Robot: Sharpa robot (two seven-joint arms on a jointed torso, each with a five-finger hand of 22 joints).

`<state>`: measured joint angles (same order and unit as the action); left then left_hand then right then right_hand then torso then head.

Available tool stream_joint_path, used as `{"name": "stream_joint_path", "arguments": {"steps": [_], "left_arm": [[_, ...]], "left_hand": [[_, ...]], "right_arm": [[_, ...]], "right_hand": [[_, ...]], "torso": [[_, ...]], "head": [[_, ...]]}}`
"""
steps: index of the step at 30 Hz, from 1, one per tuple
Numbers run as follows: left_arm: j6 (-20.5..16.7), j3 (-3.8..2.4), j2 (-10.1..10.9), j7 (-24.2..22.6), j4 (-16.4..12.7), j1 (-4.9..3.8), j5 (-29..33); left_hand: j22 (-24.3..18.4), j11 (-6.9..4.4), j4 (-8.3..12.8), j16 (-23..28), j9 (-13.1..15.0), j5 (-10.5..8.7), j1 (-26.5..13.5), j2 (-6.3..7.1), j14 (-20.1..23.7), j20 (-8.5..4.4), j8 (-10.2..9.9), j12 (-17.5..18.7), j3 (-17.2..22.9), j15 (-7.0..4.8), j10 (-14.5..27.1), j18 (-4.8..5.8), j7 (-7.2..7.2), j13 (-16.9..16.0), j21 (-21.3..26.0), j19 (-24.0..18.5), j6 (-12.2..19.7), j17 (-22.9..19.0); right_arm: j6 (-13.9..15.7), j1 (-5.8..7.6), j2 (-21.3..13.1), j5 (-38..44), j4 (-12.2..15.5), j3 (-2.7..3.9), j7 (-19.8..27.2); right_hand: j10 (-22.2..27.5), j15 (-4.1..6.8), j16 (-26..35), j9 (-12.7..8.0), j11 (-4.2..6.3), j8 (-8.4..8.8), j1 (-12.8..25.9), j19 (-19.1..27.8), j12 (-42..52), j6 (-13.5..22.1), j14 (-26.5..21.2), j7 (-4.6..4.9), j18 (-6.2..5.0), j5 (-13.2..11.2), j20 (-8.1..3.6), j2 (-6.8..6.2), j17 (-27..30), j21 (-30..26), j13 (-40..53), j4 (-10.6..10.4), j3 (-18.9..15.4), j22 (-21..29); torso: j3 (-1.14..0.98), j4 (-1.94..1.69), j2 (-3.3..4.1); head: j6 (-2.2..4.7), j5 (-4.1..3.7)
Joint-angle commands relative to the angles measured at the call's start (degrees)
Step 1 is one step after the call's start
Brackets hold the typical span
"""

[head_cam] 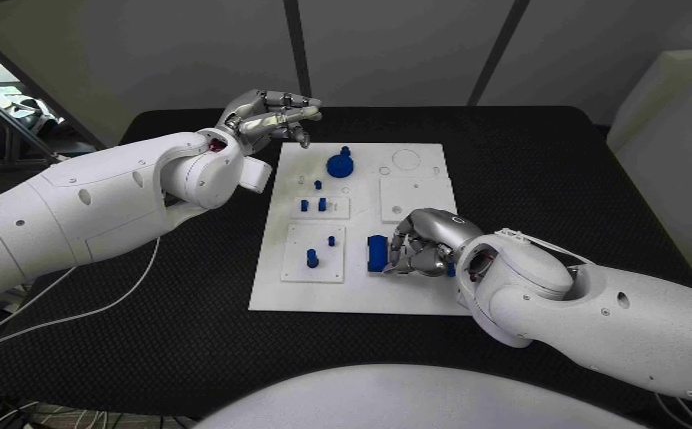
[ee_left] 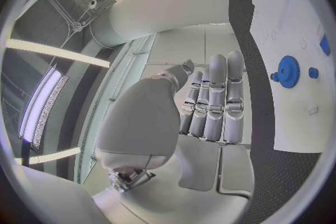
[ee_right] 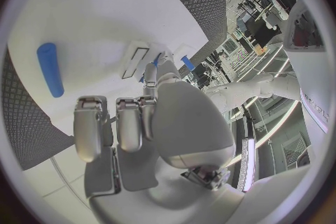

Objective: Assemble the parts on the task board

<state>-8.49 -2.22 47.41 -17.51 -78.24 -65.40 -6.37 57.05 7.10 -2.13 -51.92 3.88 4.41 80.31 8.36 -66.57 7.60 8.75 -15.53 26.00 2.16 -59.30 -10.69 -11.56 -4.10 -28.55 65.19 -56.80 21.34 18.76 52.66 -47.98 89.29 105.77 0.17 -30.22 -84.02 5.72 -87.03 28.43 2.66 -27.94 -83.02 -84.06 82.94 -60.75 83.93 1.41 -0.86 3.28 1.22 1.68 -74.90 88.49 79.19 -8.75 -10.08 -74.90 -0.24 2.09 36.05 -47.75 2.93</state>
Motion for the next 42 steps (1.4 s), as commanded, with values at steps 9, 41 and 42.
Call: {"name": "stream_joint_path", "arguments": {"steps": [9, 41, 42], "left_arm": [[0.63, -0.03, 0.28, -0.02, -0.11, -0.08, -0.04], [0.78, 0.31, 0.35, -0.2, -0.27, 0.27, -0.04], [0.79, 0.31, 0.35, -0.2, -0.27, 0.28, -0.04]], "left_hand": [[-0.07, 0.08, 0.09, 0.25, -0.05, -0.08, 0.13, -0.51, 0.4, -0.02, 0.19, -0.41, -0.29, -0.01, 0.32, 0.27, 0.18, 0.05, 0.25, -0.18, 0.42, -0.08], [-0.1, 0.11, 0.06, 0.25, -0.04, -0.09, 0.05, -0.48, 0.46, 0.0, 0.22, -0.47, -0.36, 0.02, 0.38, 0.28, 0.15, 0.05, 0.29, -0.21, 0.46, -0.14], [-0.1, 0.11, 0.06, 0.25, -0.04, -0.09, 0.05, -0.48, 0.46, 0.0, 0.22, -0.47, -0.36, 0.02, 0.38, 0.28, 0.15, 0.05, 0.29, -0.21, 0.46, -0.14]], "right_arm": [[6.48, 0.05, -5.44, -5.64, 3.6, -0.02, 5.52], [1.97, -0.08, -13.97, 2.01, 2.27, 0.17, -0.95], [1.6, -0.09, -13.75, 2.1, 2.07, 0.17, -1.12]], "right_hand": [[-1.07, -1.05, 0.25, -1.46, -1.5, 3.68, 4.35, -4.27, -4.09, 2.51, 4.8, 1.67, 0.27, 5.29, 0.48, -1.74, -8.68, -0.19, 2.95, -2.2, -1.57, -13.4], [-0.31, -2.26, 0.83, -5.76, -2.76, 13.27, 4.5, -4.35, -6.24, 0.24, 4.64, 3.05, 0.28, 19.2, 1.98, -0.77, -7.86, -0.18, 1.65, -6.7, -5.0, -13.48], [-0.3, -2.23, 0.83, -5.73, -2.72, 13.29, 4.28, -4.35, -6.23, 0.15, 4.64, 3.01, 0.28, 19.3, 1.95, -0.74, -7.86, -0.18, 1.66, -6.64, -4.96, -13.49]], "torso": [[-0.03, 0.12, 0.01], [-0.06, 0.11, -0.07], [-0.06, 0.09, -0.08]], "head": [[0.33, -0.25], [0.33, -3.24], [0.28, -3.25]]}}
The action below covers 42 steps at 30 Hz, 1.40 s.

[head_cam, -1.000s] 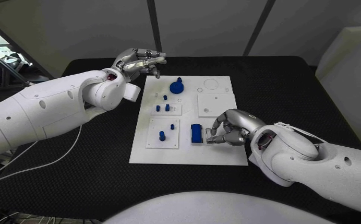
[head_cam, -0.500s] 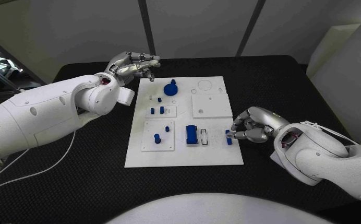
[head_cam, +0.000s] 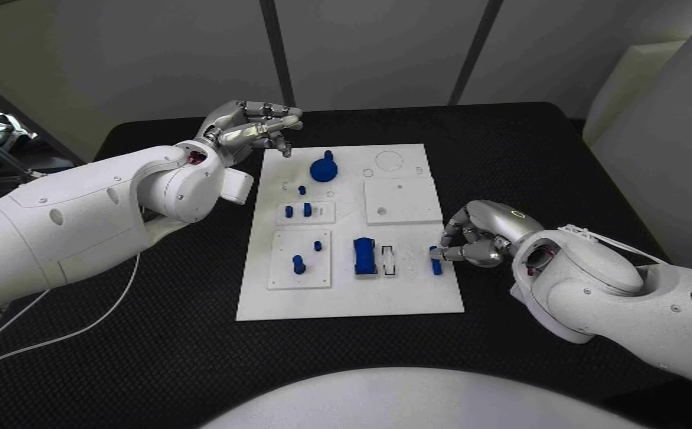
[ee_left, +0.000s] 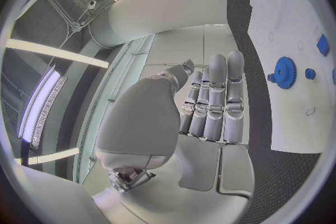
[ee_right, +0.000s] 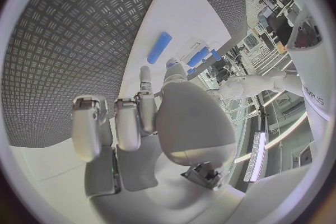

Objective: Assemble the parts on the task board

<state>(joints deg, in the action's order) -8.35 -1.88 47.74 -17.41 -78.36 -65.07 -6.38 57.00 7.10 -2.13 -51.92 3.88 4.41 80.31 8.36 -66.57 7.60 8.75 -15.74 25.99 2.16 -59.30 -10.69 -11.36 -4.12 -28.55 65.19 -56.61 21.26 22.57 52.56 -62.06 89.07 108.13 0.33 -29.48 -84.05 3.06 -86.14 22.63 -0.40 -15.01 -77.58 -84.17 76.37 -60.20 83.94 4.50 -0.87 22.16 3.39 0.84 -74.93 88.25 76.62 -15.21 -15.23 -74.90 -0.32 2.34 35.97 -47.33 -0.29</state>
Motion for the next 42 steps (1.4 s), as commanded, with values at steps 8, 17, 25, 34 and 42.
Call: {"name": "stream_joint_path", "arguments": {"steps": [8, 17, 25, 34, 42], "left_arm": [[0.66, -0.04, 0.18, -0.25, -0.15, -0.02, -0.04], [0.7, -0.04, 0.33, -0.19, -0.23, -0.01, -0.04], [0.75, -0.04, 0.49, -0.15, -0.29, 0.0, -0.04], [0.77, -0.04, 0.65, -0.06, -0.39, 0.0, -0.04], [0.77, -0.04, 0.61, -0.02, -0.38, 0.0, -0.04]], "left_hand": [[-0.05, 0.11, 0.06, 0.25, -0.04, -0.09, 0.05, -0.48, 0.46, 0.01, 0.22, -0.26, -0.36, 0.02, 0.38, 0.28, -0.05, 0.07, 0.29, -0.21, 0.26, -0.05], [-0.05, 0.11, 0.06, 0.25, -0.04, -0.09, 0.05, -0.48, 0.46, 0.01, 0.22, -0.26, -0.36, 0.02, 0.38, 0.28, -0.05, 0.07, 0.29, -0.21, 0.26, -0.05], [-0.05, 0.11, 0.06, 0.25, -0.04, -0.09, 0.05, -0.48, 0.46, 0.01, 0.22, -0.26, -0.36, 0.02, 0.38, 0.28, -0.05, 0.07, 0.29, -0.21, 0.26, -0.05], [-0.09, 0.12, 0.06, 0.24, -0.03, -0.08, 0.03, -0.52, 0.52, 0.02, 0.25, -0.33, -0.38, 0.03, 0.44, 0.28, -0.06, 0.07, 0.33, -0.24, 0.3, -0.12], [-0.09, 0.11, 0.08, 0.24, -0.03, -0.08, 0.06, -0.53, 0.53, 0.02, 0.25, -0.34, -0.37, 0.03, 0.46, 0.28, -0.05, 0.07, 0.34, -0.25, 0.32, -0.13]], "right_arm": [[-6.31, -0.23, 1.6, 3.55, -1.31, -0.03, -3.29], [-9.39, -0.98, 2.23, 5.3, -1.51, -0.04, -4.46], [-11.63, -1.46, 3.25, 8.1, -1.57, -0.04, -5.27], [-12.36, -1.76, 4.14, 11.39, -0.92, -0.04, -6.95], [-7.46, -1.77, 3.9, 8.97, 0.86, -0.01, -8.86]], "right_hand": [[-0.25, 0.61, -0.05, 0.36, 0.58, 0.27, -2.2, -4.17, 0.3, -1.23, 4.63, -0.38, 0.26, 0.64, -0.39, 0.22, -7.85, -0.02, 4.25, 0.04, 0.34, -13.42], [-0.22, 0.83, -0.04, 0.7, 0.85, 0.19, -3.16, -4.17, 0.22, -1.9, 4.63, -0.67, 0.26, 0.06, -0.58, 0.35, -7.87, -0.04, 4.23, 0.33, 0.45, -13.42], [-0.15, 1.24, -0.05, 1.19, 1.23, 0.42, -7.03, -4.09, 0.1, -2.31, 4.64, -1.04, 0.23, -3.08, -1.01, 1.19, -7.95, -0.13, 4.23, 2.25, 2.02, -13.35], [0.02, 1.39, -0.06, 1.39, 1.4, 1.19, -10.25, -4.09, -0.15, -2.45, 4.65, -1.17, 0.23, -2.02, -1.22, 1.59, -8.02, -0.15, 4.18, 3.81, 4.86, -13.35], [-0.1, 1.49, -0.15, 1.59, 1.53, 1.76, -10.38, -4.29, -0.09, -2.72, 4.7, -1.3, 0.3, 1.48, -1.34, 1.47, -8.23, 0.05, 4.28, 3.39, 7.25, -13.55]], "torso": [[0.06, -0.01, -0.02], [0.09, -0.13, -0.08], [0.08, -0.1, -0.07], [0.08, -0.02, -0.06], [0.14, -0.08, -0.15]], "head": [[-0.4, 0.04], [-0.62, 0.05], [-0.63, 0.21], [-0.66, 0.3], [-0.65, 0.39]]}}
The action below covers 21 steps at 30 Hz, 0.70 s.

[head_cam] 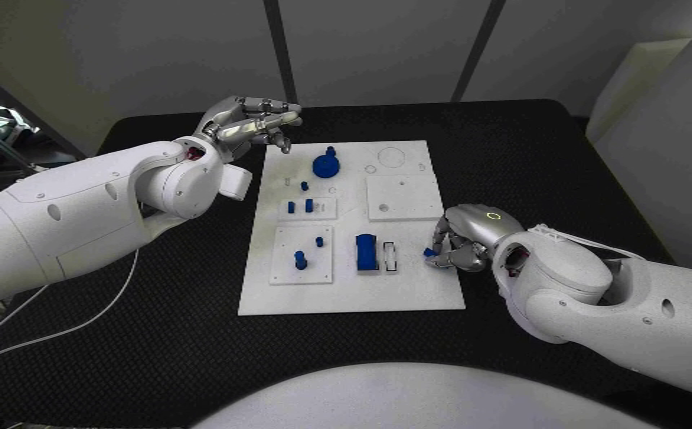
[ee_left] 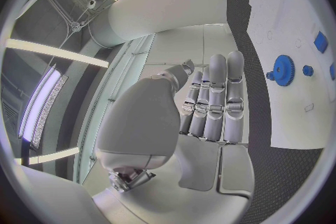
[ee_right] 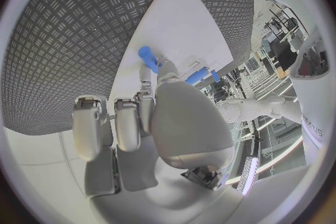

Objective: Assemble the parts on the task board

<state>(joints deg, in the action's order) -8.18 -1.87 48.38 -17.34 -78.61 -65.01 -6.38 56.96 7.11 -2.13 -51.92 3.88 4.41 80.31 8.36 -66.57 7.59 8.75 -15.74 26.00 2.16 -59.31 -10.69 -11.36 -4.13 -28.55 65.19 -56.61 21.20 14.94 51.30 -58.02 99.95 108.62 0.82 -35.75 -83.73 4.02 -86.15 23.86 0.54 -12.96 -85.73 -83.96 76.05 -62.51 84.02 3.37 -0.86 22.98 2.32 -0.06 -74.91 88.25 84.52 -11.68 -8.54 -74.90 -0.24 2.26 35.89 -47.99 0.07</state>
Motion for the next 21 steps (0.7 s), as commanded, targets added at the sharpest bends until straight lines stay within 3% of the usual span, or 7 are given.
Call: {"name": "stream_joint_path", "arguments": {"steps": [1, 5, 10, 14, 17, 21], "left_arm": [[0.58, -0.04, -0.03, -0.1, -0.12, -0.07, -0.04], [0.55, -0.04, -0.05, -0.08, -0.14, -0.07, -0.04], [0.53, -0.04, -0.08, -0.08, -0.14, -0.08, -0.04], [0.53, -0.04, -0.08, -0.08, -0.18, -0.08, -0.04], [0.5, -0.04, -0.05, -0.07, -0.22, -0.08, -0.04], [0.51, -0.04, 0.01, -0.01, -0.31, -0.09, -0.04]], "left_hand": [[-0.06, 0.11, 0.08, 0.24, -0.03, -0.08, 0.06, -0.53, 0.53, 0.02, 0.25, -0.34, -0.37, 0.03, 0.46, 0.28, -0.05, 0.08, 0.34, -0.25, 0.32, -0.07], [-0.06, 0.11, 0.08, 0.24, -0.03, -0.08, 0.06, -0.53, 0.53, 0.02, 0.25, -0.34, -0.37, 0.03, 0.46, 0.28, -0.05, 0.08, 0.34, -0.25, 0.32, -0.07], [-0.06, 0.11, 0.08, 0.24, -0.03, -0.08, 0.06, -0.53, 0.53, 0.02, 0.25, -0.34, -0.37, 0.03, 0.46, 0.28, -0.05, 0.08, 0.34, -0.25, 0.32, -0.07], [-0.06, 0.11, 0.08, 0.24, -0.03, -0.08, 0.06, -0.53, 0.53, 0.02, 0.25, -0.34, -0.37, 0.03, 0.46, 0.28, -0.05, 0.08, 0.34, -0.25, 0.32, -0.07], [-0.06, 0.11, 0.08, 0.24, -0.03, -0.08, 0.06, -0.53, 0.53, 0.02, 0.25, -0.34, -0.37, 0.03, 0.46, 0.28, -0.05, 0.08, 0.34, -0.25, 0.32, -0.07], [-0.06, 0.11, 0.08, 0.24, -0.03, -0.08, 0.06, -0.53, 0.53, 0.02, 0.25, -0.34, -0.37, 0.03, 0.46, 0.28, -0.05, 0.08, 0.34, -0.25, 0.32, -0.07]], "right_arm": [[1.04, -0.5, -0.22, -2.9, 0.65, -0.5, -2.72], [5.33, -0.46, -0.33, -7.27, 1.61, -0.47, -2.47], [11.6, -0.42, 0.07, -10.76, 2.84, -0.39, 0.69], [15.36, -0.39, 0.83, -13.11, 3.17, 0.25, 2.3], [16.55, -0.37, 1.46, -15.09, 3.08, 0.69, 3.02], [15.31, -0.36, 2.06, -17.44, 2.54, 0.87, 3.39]], "right_hand": [[-0.43, 0.54, -0.16, 0.38, 0.6, -0.24, -2.11, -4.52, 0.23, -0.42, 4.62, -0.17, 0.31, 0.94, -0.28, 2.34, -8.26, 0.07, -3.62, -0.27, 0.78, -13.58], [-0.52, 0.55, -0.18, 0.54, 0.59, -0.04, -1.35, -4.65, 0.26, -0.51, 4.64, -0.19, 0.35, 1.99, -0.3, 1.94, -8.33, 0.2, -3.58, -1.0, 1.63, -13.7], [-0.64, 0.52, -0.18, 0.66, 0.54, 0.19, -0.34, -4.72, 0.39, -0.51, 4.64, -0.13, 0.38, 1.48, -0.28, 1.51, -8.33, 0.28, -3.48, -1.9, 2.2, -13.77], [-0.77, 0.55, -0.24, 0.8, 0.61, 0.28, -0.05, -4.85, 0.58, -0.67, 4.67, -0.21, 0.42, 2.26, -0.3, 1.28, -8.46, 0.42, -3.34, -2.36, 2.94, -13.9], [-0.8, 0.54, -0.25, 0.93, 0.58, 0.36, 0.69, -4.87, 0.55, -0.78, 4.67, -0.18, 0.43, 2.59, -0.3, 0.97, -8.47, 0.44, -3.35, -3.07, 3.37, -13.93], [-0.9, 0.46, -0.27, 1.13, 0.51, 0.46, 2.85, -4.89, 0.61, -0.97, 4.69, -0.13, 0.44, 3.42, -0.23, 0.42, -8.51, 0.46, -3.29, -4.59, 3.24, -13.95]], "torso": [[0.06, -0.05, -0.02], [0.07, -0.11, -0.01], [0.0, -0.02, 0.01], [0.02, -0.1, 0.01], [0.02, -0.09, 0.02], [0.05, -0.07, 0.08]], "head": [[0.05, -0.01], [0.08, 0.0], [0.21, 0.16], [0.23, 0.04], [0.17, 0.07], [0.18, 0.04]]}}
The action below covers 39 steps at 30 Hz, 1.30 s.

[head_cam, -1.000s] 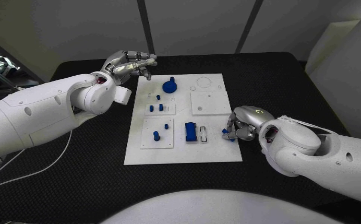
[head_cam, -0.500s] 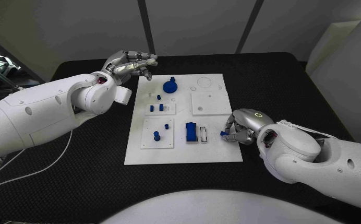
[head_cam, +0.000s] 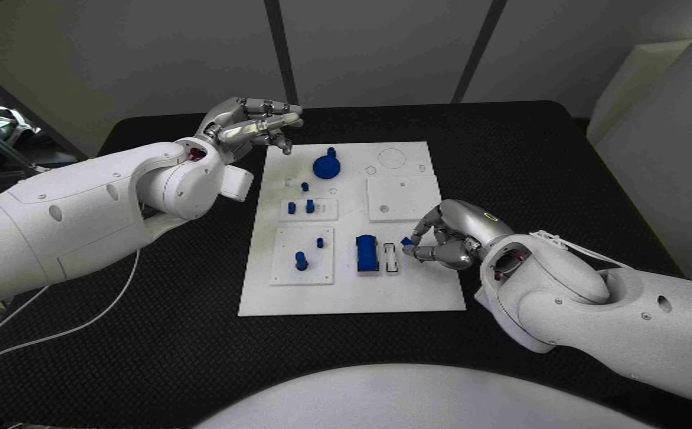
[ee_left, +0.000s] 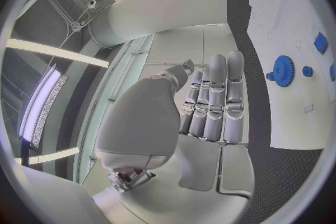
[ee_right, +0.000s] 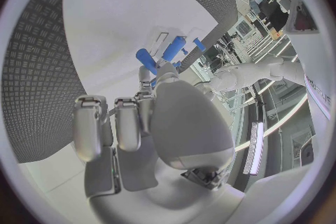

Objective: Assemble the parts on the task board

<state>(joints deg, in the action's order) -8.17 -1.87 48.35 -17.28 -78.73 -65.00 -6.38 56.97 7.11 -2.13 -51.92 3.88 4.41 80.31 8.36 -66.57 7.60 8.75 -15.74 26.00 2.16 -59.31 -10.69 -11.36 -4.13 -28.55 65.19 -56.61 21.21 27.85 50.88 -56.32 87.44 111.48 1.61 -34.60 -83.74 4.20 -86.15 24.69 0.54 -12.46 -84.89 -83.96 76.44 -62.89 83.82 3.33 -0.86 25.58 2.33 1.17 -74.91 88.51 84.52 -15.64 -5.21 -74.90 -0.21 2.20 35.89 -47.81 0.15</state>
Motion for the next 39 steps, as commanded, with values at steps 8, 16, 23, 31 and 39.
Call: {"name": "stream_joint_path", "arguments": {"steps": [8, 16, 23, 31, 39], "left_arm": [[0.55, -0.05, -0.05, -0.01, -0.32, -0.11, -0.04], [0.61, -0.05, -0.13, 0.04, -0.35, -0.12, -0.04], [0.7, -0.05, -0.2, 0.12, -0.34, -0.13, -0.04], [0.76, -0.05, -0.24, 0.17, -0.29, -0.13, -0.04], [0.87, -0.05, -0.33, 0.24, -0.24, -0.13, -0.04]], "left_hand": [[-0.07, 0.11, 0.08, 0.24, -0.03, -0.08, 0.06, -0.53, 0.53, 0.02, 0.25, -0.34, -0.37, 0.03, 0.46, 0.28, -0.05, 0.08, 0.34, -0.25, 0.32, -0.08], [-0.07, 0.11, 0.08, 0.24, -0.03, -0.08, 0.06, -0.53, 0.53, 0.02, 0.25, -0.34, -0.37, 0.03, 0.46, 0.28, -0.05, 0.08, 0.34, -0.25, 0.32, -0.08], [-0.1, 0.12, 0.13, 0.22, -0.02, -0.08, 0.1, -0.54, 0.58, 0.04, 0.29, -0.43, -0.39, 0.03, 0.54, 0.27, -0.07, 0.08, 0.38, -0.27, 0.37, -0.15], [-0.1, 0.12, 0.13, 0.22, -0.02, -0.08, 0.1, -0.54, 0.58, 0.04, 0.29, -0.43, -0.39, 0.03, 0.54, 0.27, -0.07, 0.08, 0.38, -0.27, 0.37, -0.15], [-0.1, 0.12, 0.13, 0.22, -0.02, -0.08, 0.1, -0.54, 0.58, 0.04, 0.29, -0.43, -0.39, 0.03, 0.54, 0.27, -0.07, 0.08, 0.38, -0.27, 0.37, -0.15]], "right_arm": [[-1.81, 0.08, 2.36, -7.5, -2.15, 0.2, 1.46], [-4.95, 0.09, 4.3, -8.28, -3.96, 0.23, -0.09], [-5.08, 0.09, 5.62, -7.32, -5.2, 0.25, -1.87], [-4.99, 0.09, 6.43, -5.74, -5.89, 0.26, -2.78], [-5.08, 0.09, 7.09, -5.16, -6.2, 0.26, -2.66]], "right_hand": [[-0.92, 0.31, -0.27, 0.62, 0.55, -0.15, 3.43, -4.89, 0.18, -1.0, 4.89, -0.17, 0.44, 1.31, -0.24, -1.33, -8.54, 0.19, -3.3, -0.93, -0.18, -13.95], [-0.94, 0.53, -0.38, 1.33, 0.86, -0.61, 6.74, -5.05, -0.3, -1.89, 4.94, -0.57, 0.49, 2.15, -0.38, -1.17, -8.75, 0.36, -3.63, -0.95, -0.48, -14.11], [-1.37, 0.9, -0.39, 2.19, 1.35, -1.64, 8.32, -5.14, 0.45, -3.2, 4.95, -1.2, 0.52, 2.88, -0.68, -0.98, -8.79, 0.46, -3.12, -0.97, -0.74, -14.2], [-2.03, 1.29, -0.41, 3.13, 1.79, -2.61, 9.97, -5.27, 1.72, -3.88, 4.96, -1.7, 0.57, 0.26, -1.05, -0.73, -8.85, 0.6, -2.27, -0.9, -1.24, -14.33], [-2.26, 1.4, -0.42, 3.5, 1.9, -2.98, 10.58, -5.34, 2.18, -4.02, 4.97, -1.82, 0.6, -0.42, -1.18, -0.66, -8.87, 0.68, -1.95, -0.94, -1.48, -14.4]], "torso": [[0.01, 0.06, 0.08], [0.02, 0.01, 0.06], [-0.02, 0.1, 0.08], [-0.06, 0.08, 0.04], [-0.06, 0.14, 0.04]], "head": [[-0.14, 0.18], [-0.35, 0.29], [-0.4, 0.45], [-0.41, 0.49], [-0.34, 0.45]]}}
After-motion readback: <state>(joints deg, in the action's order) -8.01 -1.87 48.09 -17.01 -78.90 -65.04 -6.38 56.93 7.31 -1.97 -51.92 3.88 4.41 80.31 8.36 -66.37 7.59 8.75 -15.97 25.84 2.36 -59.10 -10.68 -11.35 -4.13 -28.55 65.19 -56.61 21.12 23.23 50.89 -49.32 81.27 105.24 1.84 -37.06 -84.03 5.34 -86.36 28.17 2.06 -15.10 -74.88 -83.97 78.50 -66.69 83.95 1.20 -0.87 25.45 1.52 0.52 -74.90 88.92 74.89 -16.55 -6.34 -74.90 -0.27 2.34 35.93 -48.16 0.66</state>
